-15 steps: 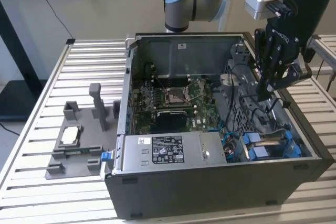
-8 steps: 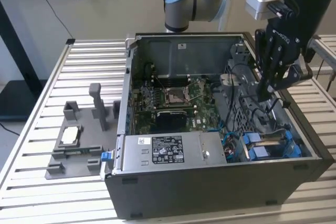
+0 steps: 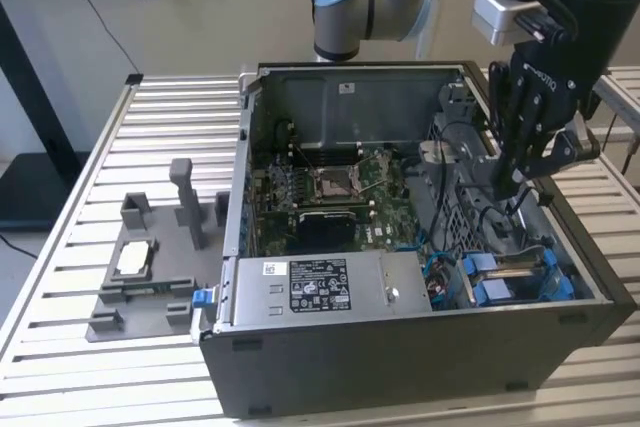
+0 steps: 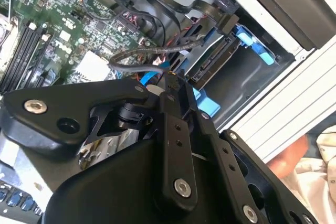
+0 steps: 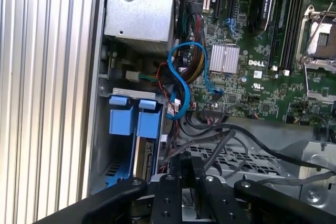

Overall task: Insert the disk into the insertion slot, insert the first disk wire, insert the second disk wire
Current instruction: 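Insert the first disk wire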

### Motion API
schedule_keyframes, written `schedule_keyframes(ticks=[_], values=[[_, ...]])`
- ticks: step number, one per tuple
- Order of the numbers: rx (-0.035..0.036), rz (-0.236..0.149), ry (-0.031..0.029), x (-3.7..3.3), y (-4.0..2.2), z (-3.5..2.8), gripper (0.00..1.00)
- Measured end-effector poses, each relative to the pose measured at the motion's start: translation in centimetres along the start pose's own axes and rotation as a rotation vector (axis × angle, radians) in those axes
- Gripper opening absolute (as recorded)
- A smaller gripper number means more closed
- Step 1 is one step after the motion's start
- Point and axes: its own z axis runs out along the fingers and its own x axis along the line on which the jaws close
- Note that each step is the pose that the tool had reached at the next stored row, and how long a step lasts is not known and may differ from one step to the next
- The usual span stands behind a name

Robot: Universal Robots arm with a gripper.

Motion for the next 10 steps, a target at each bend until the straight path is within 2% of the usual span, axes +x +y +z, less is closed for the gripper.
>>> schedule_keyframes(ticks=[10], values=[[-0.002,0.01,-0.0008,1.09,-0.14,0.44,0.19]])
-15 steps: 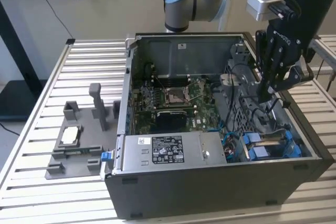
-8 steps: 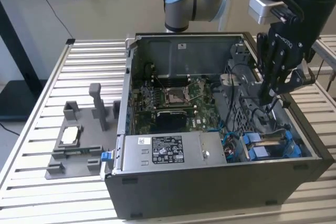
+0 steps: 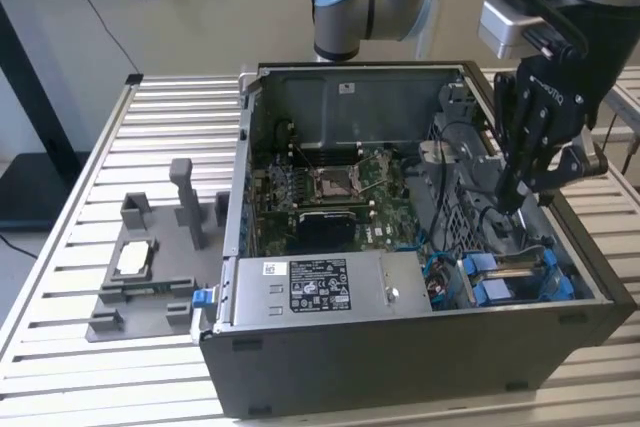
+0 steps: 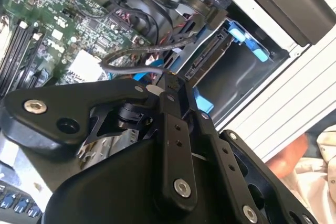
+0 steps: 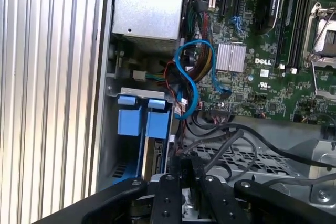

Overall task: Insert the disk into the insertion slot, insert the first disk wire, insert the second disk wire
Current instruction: 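Insert the first disk wire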

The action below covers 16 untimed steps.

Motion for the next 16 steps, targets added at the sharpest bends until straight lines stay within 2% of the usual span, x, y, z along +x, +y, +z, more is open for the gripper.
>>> schedule_keyframes(ticks=[2,7,11,16], values=[[-0.0024,0.001,-0.0003,0.2,-0.06,0.05,0.19],[-0.0143,0.003,-0.0039,0.52,-0.25,0.23,0.19],[-0.0169,0.004,-0.015,0.74,-0.43,0.42,0.19],[-0.0177,0.004,-0.033,1.05,-0.96,0.6,0.19]])
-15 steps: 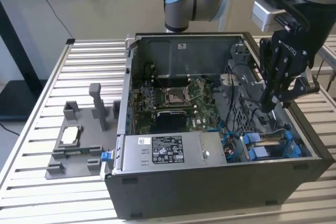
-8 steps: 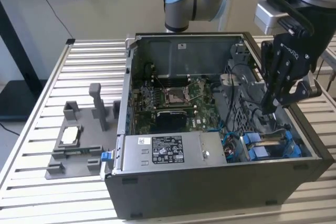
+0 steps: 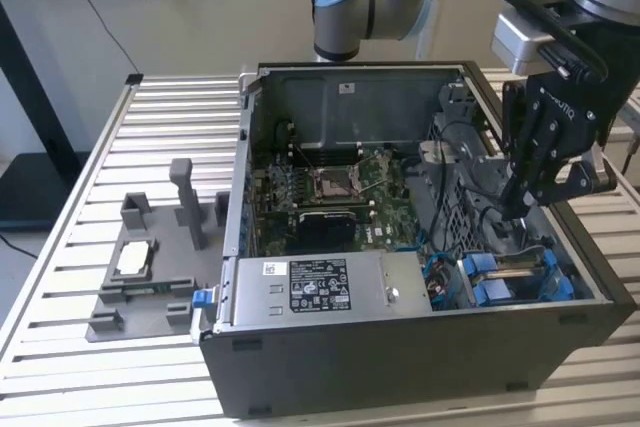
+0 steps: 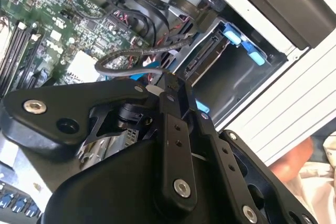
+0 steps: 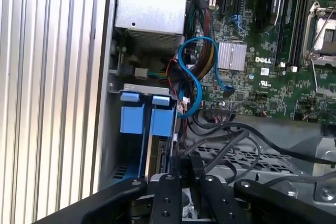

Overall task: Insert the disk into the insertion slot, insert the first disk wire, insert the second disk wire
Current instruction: 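Insert the first disk wire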

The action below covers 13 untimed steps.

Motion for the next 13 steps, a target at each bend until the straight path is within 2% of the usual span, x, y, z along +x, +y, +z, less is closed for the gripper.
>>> schedule_keyframes(ticks=[5,13], values=[[-0.0074,0.0,-0.0149,0.35,-0.59,0.07,0.19],[-0.0302,0.001,-0.0361,0.96,-1.39,0.23,0.19]])
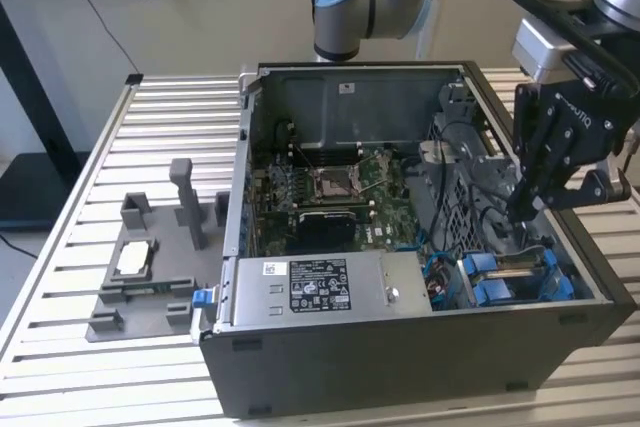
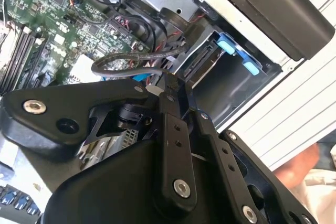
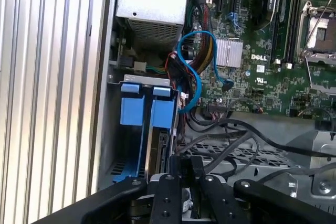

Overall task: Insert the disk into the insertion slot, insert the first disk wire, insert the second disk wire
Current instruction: 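Insert the first disk wire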

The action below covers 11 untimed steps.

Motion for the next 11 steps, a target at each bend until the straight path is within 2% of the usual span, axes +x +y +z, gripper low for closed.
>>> schedule_keyframes(ticks=[4,11], values=[[-0.0097,0.0,-0.0066,0.29,-0.34,0.09,0.19],[-0.0161,0.005,-0.0156,0.65,-0.64,0.38,0.19]])
